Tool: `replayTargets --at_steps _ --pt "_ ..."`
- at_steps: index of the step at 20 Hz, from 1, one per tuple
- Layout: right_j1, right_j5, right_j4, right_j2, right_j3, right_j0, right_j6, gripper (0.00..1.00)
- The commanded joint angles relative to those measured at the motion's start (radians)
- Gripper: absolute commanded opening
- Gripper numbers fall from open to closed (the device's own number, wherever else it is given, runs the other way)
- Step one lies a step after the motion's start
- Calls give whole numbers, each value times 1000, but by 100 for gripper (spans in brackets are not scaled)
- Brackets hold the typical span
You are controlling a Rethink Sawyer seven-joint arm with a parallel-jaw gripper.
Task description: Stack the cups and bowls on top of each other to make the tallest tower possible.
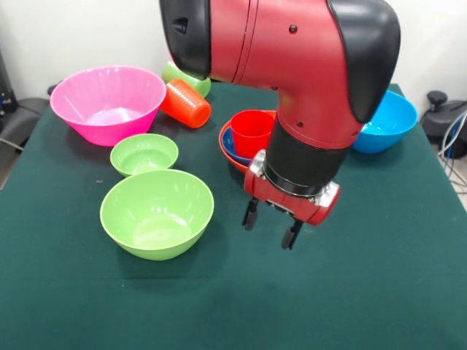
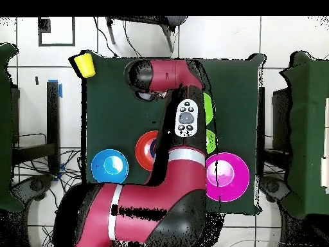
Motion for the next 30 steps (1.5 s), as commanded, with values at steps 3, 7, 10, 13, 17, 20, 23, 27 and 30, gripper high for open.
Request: replayTargets --at_steps 3,7,10,13,17,20,23,27,30 --pt "-112 105 -81 1 81 -21 -198 100" --pt "-123 121 -102 -9 62 -42 -241 100" --pt "-121 118 -123 -10 41 -61 -268 100" --pt "-160 87 -140 -20 107 -64 -273 100" --pt "-108 105 -176 -18 62 -57 -296 100" --pt "-59 109 -201 -14 10 -55 -304 100" --pt "-30 98 -209 -5 -2 -62 -298 100" --pt "8 56 -210 19 -1 -75 -273 100" --pt "29 69 -192 39 -28 -88 -270 100"
